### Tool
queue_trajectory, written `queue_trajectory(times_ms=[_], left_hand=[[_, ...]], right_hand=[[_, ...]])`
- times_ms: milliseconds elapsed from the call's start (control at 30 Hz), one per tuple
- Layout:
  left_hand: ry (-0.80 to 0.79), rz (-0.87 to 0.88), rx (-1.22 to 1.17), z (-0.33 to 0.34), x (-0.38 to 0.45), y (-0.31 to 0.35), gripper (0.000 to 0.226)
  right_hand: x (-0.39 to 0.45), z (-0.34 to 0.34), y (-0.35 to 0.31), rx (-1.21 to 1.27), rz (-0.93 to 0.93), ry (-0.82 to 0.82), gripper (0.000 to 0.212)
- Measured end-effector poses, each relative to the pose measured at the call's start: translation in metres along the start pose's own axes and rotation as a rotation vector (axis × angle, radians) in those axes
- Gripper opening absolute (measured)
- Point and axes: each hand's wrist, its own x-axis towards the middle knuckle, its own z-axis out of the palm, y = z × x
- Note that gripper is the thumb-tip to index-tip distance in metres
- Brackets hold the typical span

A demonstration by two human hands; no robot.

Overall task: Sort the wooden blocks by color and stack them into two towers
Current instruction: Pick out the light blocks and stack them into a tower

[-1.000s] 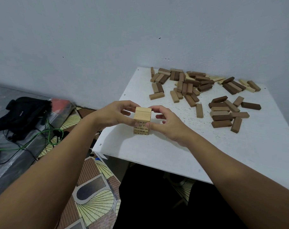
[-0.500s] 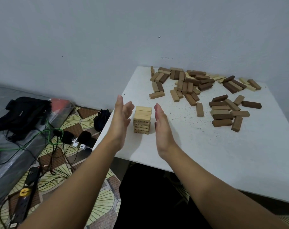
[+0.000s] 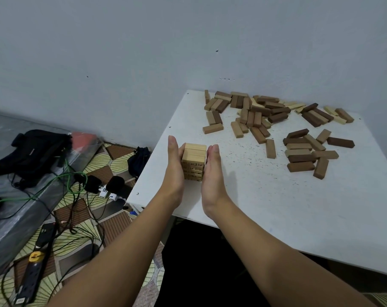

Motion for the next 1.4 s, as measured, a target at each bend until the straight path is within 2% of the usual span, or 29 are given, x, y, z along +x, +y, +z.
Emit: queue_trajectory(times_ms=[533, 667, 867, 1100, 1300, 1400], left_hand=[[0.035, 0.009, -0.012, 0.0, 0.004, -0.006, 0.093], [0.06, 0.019, 0.008, -0.003, 0.005, -0.003, 0.107], [0.05, 0.047, 0.044, 0.003, 0.001, 0.003, 0.104], [0.082, 0.043, 0.065, 0.001, 0.001, 0.002, 0.103], [0.072, 0.031, 0.078, -0.001, 0.004, 0.003, 0.104], [0.099, 0.08, 0.094, -0.005, 0.006, 0.008, 0.1]], right_hand=[[0.002, 0.001, 0.004, 0.032, -0.029, -0.012, 0.064], [0.004, 0.001, 0.005, -0.002, -0.03, 0.019, 0.093], [0.005, 0.001, 0.003, -0.006, -0.028, -0.01, 0.11], [0.006, 0.001, 0.004, 0.004, -0.015, -0.027, 0.119], [0.003, 0.0, 0.001, -0.042, 0.017, -0.043, 0.113], [0.003, -0.009, -0.005, -0.102, -0.033, -0.029, 0.087]])
